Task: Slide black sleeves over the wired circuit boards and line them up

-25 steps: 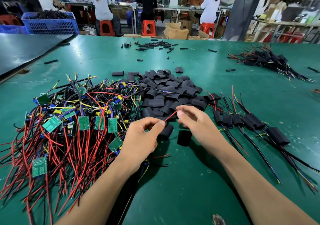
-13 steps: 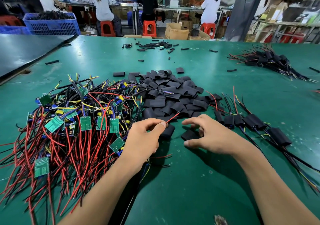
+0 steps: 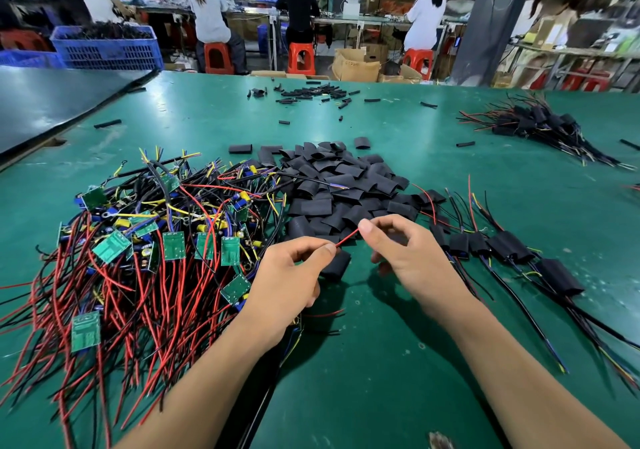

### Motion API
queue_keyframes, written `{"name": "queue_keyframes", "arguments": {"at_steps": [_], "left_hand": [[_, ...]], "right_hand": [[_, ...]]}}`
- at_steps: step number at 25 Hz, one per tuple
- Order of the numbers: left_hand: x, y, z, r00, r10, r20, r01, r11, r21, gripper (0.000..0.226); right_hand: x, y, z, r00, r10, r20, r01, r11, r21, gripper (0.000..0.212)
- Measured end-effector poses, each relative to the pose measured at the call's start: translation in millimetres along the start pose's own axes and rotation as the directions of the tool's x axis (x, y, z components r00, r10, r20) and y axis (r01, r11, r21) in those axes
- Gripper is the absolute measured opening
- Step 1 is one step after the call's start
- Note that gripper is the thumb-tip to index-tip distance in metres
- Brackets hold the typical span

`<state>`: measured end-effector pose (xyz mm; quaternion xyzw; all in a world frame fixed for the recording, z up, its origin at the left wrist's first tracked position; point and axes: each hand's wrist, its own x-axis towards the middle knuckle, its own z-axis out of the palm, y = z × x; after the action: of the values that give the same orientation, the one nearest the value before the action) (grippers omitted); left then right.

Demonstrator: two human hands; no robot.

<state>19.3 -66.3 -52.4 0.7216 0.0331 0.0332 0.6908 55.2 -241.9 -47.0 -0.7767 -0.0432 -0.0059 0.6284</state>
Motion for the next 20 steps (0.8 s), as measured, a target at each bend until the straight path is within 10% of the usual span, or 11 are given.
{"name": "queue_keyframes", "arguments": {"at_steps": [7,14,20], "left_hand": [[-2,-1,-1,0.999,0.038,0.010,-0.038,0.999,0.017,0.017],[-2,-2,0,0.998,0.056,0.024,-0.057,0.997,0.043,0.017],[-3,-1,2,0.998,0.045,0.054,-0.047,0.998,0.034,0.017]], "right_hand": [[6,-9,-7,0.981,0.192,-0.040,-0.175,0.949,0.264,0.056],[5,-9,-9,0.980,0.194,0.052,-0.199,0.897,0.395,0.021],[4,-10,-7,0.988,0.140,0.066,-0.154,0.862,0.483,0.046]]}}
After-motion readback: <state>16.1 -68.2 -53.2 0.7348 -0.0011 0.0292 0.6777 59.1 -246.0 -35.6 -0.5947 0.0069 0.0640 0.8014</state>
